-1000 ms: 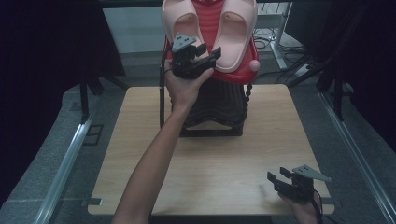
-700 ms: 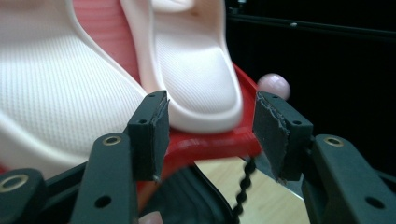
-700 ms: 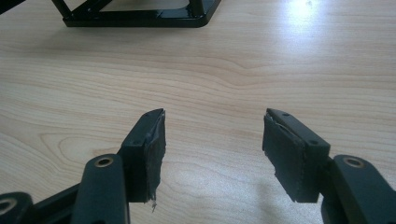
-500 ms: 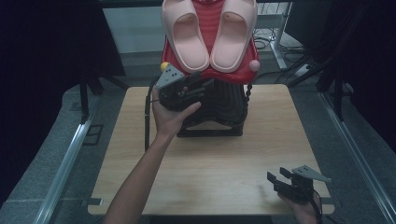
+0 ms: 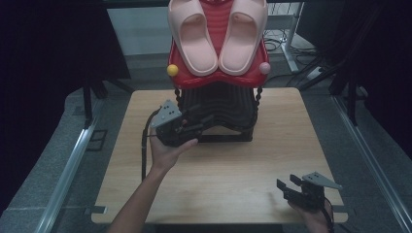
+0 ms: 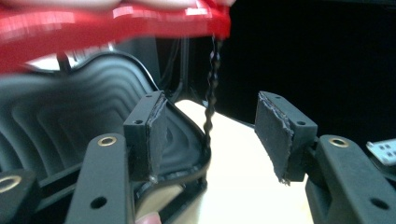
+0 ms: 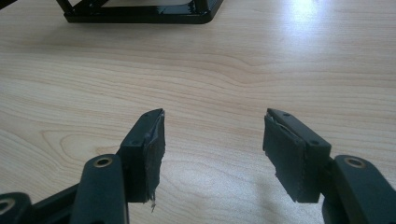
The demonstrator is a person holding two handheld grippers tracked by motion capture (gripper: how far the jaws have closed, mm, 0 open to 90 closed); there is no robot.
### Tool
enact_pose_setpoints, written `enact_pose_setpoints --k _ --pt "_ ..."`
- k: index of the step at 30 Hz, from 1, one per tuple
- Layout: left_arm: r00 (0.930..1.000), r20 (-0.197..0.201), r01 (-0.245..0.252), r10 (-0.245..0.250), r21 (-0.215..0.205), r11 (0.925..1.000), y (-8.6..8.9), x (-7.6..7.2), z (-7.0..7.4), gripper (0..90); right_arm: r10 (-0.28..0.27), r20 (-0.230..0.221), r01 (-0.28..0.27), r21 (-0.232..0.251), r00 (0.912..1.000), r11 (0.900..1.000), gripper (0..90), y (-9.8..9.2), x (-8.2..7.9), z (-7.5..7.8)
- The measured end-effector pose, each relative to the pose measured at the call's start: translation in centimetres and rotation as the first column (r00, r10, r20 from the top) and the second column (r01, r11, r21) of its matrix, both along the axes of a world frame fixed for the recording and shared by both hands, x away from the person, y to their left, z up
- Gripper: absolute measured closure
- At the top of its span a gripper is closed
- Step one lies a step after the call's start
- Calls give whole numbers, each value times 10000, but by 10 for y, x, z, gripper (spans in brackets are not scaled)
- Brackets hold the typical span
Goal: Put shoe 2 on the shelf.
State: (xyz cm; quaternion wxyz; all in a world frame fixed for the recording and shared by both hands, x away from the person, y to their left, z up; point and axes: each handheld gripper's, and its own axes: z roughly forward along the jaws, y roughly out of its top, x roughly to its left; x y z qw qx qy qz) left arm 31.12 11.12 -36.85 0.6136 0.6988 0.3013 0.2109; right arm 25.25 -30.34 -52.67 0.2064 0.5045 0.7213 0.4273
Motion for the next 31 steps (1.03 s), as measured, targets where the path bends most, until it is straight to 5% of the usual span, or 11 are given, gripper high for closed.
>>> enact_pose_setpoints --k 15,23,31 --pt "9964 -844 182 -126 659 9977 14 -33 -77 419 -13 -75 13 -37 10000 10000 389 0 1 -2" --pt "9843 -1755 306 -205 549 9980 25 -51 -122 413 -55 -71 55 -24 10000 10000 388 0 2 -2" --pt "9805 -1960 196 -101 466 9987 29 -53 -133 410 -40 -84 40 -9 10000 10000 385 1 3 -2"
